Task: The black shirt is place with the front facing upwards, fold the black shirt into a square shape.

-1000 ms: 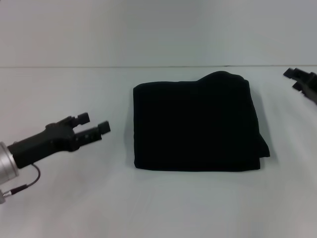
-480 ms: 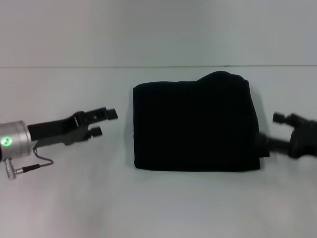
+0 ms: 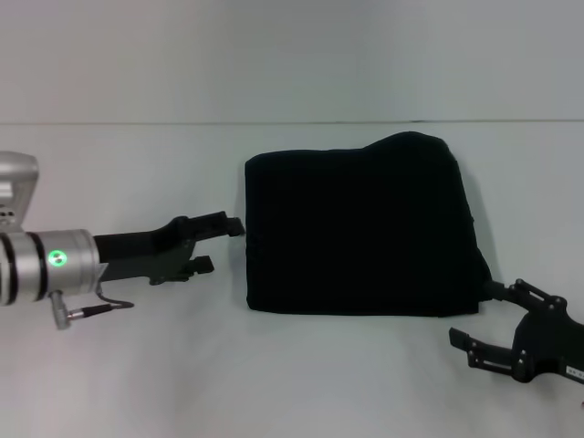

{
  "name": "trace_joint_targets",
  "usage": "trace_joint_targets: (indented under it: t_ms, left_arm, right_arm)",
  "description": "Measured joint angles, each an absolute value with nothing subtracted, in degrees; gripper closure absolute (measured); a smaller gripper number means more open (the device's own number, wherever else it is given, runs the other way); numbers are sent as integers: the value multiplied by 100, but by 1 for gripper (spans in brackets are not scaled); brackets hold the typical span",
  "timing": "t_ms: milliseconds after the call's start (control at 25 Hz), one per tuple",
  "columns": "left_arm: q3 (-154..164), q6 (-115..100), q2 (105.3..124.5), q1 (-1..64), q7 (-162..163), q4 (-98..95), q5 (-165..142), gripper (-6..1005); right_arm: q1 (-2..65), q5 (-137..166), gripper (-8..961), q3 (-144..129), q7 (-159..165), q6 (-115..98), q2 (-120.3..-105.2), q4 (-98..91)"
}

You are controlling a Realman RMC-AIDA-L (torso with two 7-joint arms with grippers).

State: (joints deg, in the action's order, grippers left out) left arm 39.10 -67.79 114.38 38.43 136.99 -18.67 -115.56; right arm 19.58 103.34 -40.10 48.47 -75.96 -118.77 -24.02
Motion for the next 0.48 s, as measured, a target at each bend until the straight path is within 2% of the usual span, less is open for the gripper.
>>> trace_joint_targets:
  t_ms: [480]
  left_arm:
    - [4214, -6096, 11736, 4120, 13711, -1828, -11575, 131]
  right_arm:
    - [1888, 10311, 8, -3955, 4849, -7666, -11883, -2276]
